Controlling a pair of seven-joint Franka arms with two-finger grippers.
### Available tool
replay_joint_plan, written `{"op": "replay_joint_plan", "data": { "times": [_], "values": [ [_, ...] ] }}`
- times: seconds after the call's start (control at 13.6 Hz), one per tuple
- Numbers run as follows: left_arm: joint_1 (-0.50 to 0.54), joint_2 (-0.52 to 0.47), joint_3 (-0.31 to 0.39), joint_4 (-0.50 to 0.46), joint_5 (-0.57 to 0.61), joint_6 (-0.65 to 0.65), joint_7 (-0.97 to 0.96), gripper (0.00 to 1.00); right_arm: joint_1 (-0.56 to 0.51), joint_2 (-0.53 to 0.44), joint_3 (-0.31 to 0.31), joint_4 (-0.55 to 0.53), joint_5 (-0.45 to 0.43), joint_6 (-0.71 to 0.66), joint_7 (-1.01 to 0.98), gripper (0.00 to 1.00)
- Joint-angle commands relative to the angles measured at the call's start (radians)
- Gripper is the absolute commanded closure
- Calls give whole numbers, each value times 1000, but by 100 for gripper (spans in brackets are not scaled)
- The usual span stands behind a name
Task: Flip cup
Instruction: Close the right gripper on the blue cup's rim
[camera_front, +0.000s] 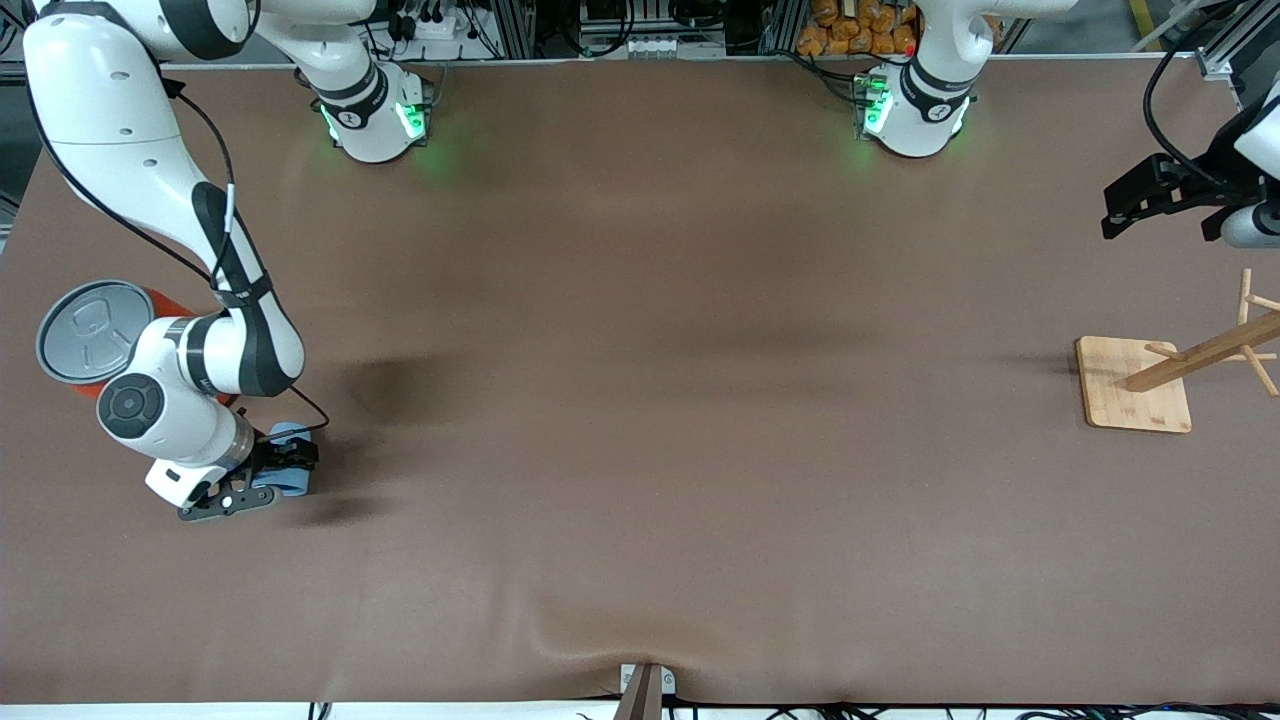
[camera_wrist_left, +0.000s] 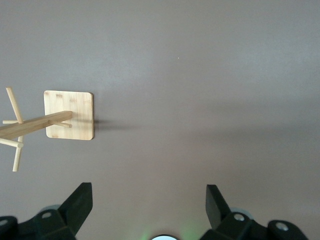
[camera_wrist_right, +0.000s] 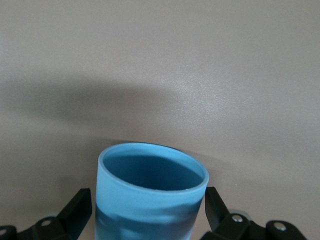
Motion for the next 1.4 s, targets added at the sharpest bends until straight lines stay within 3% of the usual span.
{"op": "replay_joint_plan", "data": {
  "times": [0.0,0.22,0.29,0.44,0.51,0.81,1.32],
  "values": [
    [4,4,-1,9,-9,-6,9,0,-15,27,7,15,17,8,-5,0],
    [4,4,-1,7,-9,-6,9,0,-17,27,7,14,89,-1,-4,0],
    [6,4,-1,7,-11,-4,9,0,-18,29,7,14,92,-2,-5,4],
    [8,19,-1,8,-11,-1,9,0,-18,29,7,12,92,-2,-4,30],
    [6,22,-1,7,-11,5,9,0,-18,29,7,12,92,-2,-5,37],
    [6,45,-1,5,-12,17,6,0,-15,23,7,17,91,-4,-56,37],
    [6,74,-1,5,-34,62,-5,0,-20,-34,30,34,94,-5,-420,40]
  ]
}}
